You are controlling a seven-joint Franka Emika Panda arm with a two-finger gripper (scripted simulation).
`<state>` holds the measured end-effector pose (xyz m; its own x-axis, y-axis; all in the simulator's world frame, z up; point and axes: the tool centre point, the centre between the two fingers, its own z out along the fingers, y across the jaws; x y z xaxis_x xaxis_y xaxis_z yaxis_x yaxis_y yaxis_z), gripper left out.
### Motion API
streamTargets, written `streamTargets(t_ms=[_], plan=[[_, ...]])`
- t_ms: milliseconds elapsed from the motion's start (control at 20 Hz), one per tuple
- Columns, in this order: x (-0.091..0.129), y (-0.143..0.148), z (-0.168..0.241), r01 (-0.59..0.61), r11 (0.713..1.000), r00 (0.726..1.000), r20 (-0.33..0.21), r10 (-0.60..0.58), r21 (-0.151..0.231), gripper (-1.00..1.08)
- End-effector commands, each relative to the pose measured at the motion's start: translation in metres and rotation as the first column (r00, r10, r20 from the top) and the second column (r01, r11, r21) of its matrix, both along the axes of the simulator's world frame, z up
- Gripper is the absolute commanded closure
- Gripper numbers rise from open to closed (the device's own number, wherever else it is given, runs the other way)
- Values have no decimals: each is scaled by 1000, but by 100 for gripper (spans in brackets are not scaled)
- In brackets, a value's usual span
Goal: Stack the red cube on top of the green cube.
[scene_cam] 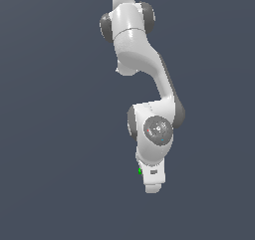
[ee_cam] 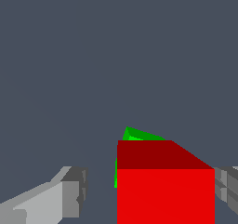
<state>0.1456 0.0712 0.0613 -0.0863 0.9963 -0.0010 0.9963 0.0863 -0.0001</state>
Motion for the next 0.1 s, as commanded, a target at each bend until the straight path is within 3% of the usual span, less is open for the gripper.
streamTargets(t_ms=[0, 50], plan=[[0, 0, 0, 0, 1000, 1000, 0, 0, 0, -92], [0, 0, 0, 0, 1000, 1000, 0, 0, 0, -92]])
